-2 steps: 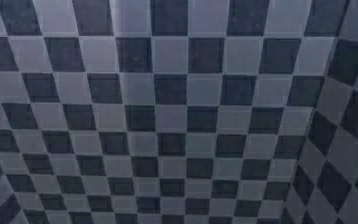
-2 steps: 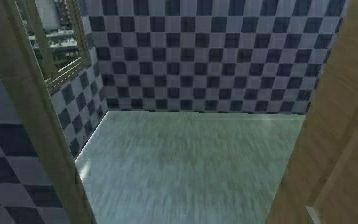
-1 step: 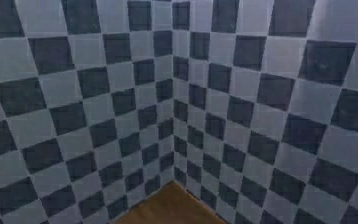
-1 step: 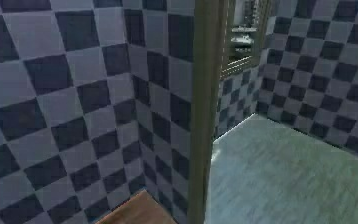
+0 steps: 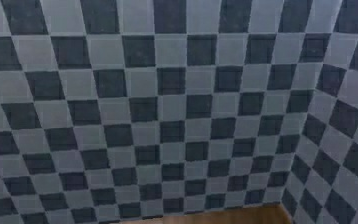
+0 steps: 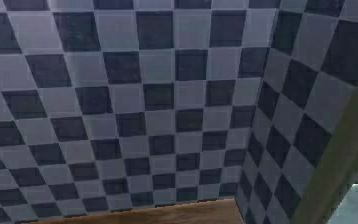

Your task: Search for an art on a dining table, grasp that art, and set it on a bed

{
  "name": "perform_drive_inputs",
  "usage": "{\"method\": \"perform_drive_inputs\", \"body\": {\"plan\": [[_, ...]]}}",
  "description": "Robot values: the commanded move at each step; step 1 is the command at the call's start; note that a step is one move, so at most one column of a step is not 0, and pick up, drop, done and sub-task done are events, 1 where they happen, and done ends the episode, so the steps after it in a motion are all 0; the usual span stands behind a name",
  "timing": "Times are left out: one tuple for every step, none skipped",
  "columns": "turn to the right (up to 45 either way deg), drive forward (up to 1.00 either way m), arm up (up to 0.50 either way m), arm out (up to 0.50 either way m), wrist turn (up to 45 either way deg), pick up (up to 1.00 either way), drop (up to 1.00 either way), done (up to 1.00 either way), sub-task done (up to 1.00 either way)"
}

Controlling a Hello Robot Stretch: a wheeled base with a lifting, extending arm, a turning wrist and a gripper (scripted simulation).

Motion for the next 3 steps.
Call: {"method": "perform_drive_inputs", "body": {"plan": [[-3.0, 0.00, 0.00, 0.00, 0.0, 0.00, 0.00, 0.00, 0.00], [0.0, 0.30, 0.00, 0.00, 0.0, 0.00, 0.00, 0.00, 0.00], [-45.0, 0.00, 0.00, 0.00, 0.0, 0.00, 0.00, 0.00, 0.00]]}}
